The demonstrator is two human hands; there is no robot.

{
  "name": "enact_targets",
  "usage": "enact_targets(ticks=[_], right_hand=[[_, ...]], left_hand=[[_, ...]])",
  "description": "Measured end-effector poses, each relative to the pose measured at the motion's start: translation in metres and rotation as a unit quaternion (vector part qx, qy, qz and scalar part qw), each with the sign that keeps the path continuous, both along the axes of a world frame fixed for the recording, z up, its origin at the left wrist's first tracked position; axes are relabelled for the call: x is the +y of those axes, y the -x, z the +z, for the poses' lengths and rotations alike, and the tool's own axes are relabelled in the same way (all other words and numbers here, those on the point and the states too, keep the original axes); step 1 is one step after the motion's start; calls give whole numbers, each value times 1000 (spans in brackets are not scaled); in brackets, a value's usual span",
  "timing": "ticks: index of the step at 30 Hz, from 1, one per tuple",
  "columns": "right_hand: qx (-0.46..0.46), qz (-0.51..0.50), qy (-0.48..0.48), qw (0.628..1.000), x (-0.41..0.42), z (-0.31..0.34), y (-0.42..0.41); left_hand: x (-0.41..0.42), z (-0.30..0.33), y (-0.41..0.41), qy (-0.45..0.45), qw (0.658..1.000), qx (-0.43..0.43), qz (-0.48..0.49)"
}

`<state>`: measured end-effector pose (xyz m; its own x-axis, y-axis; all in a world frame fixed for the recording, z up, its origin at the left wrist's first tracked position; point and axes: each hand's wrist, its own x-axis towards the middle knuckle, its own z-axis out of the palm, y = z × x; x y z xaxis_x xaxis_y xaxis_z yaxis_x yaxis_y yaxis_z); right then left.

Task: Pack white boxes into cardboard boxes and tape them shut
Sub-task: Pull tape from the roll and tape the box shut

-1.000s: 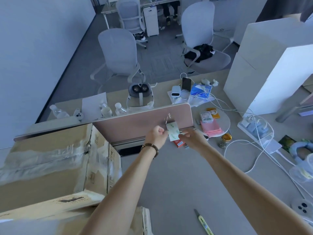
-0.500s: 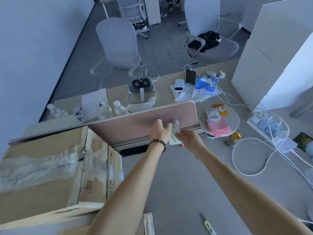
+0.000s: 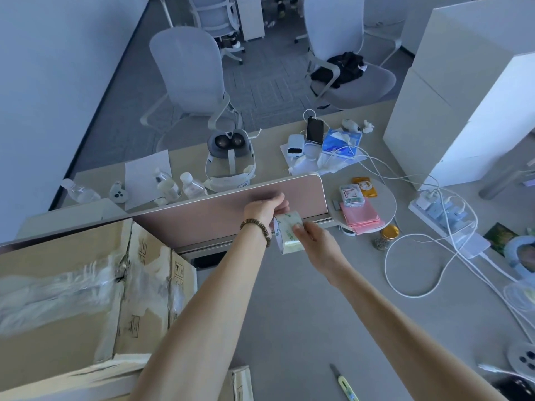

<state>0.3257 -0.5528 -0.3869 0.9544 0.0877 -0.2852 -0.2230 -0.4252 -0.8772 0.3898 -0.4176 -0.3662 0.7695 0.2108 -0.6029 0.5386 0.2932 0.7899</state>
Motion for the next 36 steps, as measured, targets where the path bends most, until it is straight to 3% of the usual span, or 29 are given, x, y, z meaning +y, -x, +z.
enact_targets(ticks=[7, 16, 26, 36], right_hand=[[-5, -15, -69, 997, -7, 17, 9], [-23, -20, -93, 995, -6, 34, 33], [-31, 11, -127, 991, -12, 43, 102], [-19, 34, -98, 994, 20, 48, 181]], left_hand=[[-2, 8, 12, 7, 999, -40, 9], [0, 28, 34, -18, 997, -71, -11], [34, 47, 115, -24, 994, -86, -68], [100, 49, 235, -164, 974, -121, -100]])
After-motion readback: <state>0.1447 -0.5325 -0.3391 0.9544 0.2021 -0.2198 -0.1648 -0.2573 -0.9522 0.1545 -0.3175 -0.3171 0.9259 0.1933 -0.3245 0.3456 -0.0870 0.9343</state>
